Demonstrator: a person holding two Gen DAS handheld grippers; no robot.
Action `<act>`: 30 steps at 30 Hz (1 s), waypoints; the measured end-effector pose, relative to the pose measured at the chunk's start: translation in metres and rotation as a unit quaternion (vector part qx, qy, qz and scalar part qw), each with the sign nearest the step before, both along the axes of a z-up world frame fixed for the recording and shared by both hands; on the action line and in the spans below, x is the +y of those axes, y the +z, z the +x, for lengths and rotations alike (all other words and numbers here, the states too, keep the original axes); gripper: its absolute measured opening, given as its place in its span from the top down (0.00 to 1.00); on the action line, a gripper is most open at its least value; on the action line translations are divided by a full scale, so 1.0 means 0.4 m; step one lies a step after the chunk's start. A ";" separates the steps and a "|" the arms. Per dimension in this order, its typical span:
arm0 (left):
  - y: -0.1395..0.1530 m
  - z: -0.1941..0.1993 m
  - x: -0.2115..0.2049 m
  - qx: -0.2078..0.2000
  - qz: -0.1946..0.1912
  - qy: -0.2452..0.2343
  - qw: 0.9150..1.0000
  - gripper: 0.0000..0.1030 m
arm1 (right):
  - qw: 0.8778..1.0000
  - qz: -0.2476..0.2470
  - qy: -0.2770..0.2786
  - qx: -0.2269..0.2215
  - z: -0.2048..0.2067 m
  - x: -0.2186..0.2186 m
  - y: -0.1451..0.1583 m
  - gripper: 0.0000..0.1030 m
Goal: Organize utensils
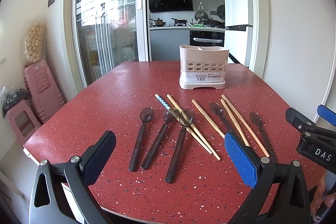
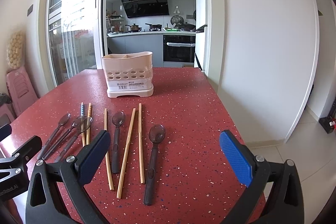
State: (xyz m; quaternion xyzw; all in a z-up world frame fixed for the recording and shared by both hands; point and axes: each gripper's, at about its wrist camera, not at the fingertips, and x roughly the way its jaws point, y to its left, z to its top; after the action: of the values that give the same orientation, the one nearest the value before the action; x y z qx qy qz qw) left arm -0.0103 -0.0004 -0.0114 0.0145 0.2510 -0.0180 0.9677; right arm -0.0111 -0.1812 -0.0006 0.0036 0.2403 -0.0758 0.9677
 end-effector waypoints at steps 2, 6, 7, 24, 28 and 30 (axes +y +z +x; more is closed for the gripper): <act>-0.001 0.002 0.004 0.002 -0.003 0.001 1.000 0.00 | 1.000 0.000 0.000 0.001 0.001 0.000 -0.001 0.00; -0.002 0.004 0.013 0.004 -0.006 0.005 1.000 0.00 | 1.000 0.001 0.000 0.001 0.001 0.001 -0.003 0.00; -0.003 0.005 0.014 0.004 -0.006 0.005 1.000 0.00 | 1.000 0.000 0.000 0.001 0.001 0.002 -0.003 0.00; -0.006 0.004 0.011 0.003 -0.005 0.006 1.000 0.00 | 1.000 0.001 -0.001 0.003 -0.002 0.003 -0.008 0.00; -0.005 0.004 0.011 0.003 -0.005 0.005 1.000 0.00 | 1.000 0.003 -0.002 0.003 -0.004 0.004 -0.011 0.00; -0.005 0.004 0.012 0.003 -0.005 0.005 1.000 0.00 | 1.000 0.004 -0.003 0.003 -0.006 0.005 -0.013 0.00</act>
State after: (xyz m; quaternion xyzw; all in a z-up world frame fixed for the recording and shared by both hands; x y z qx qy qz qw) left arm -0.0086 0.0042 -0.0133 0.0083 0.2537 -0.0146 0.9671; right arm -0.0135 -0.1792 -0.0057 0.0074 0.2437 -0.0775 0.9667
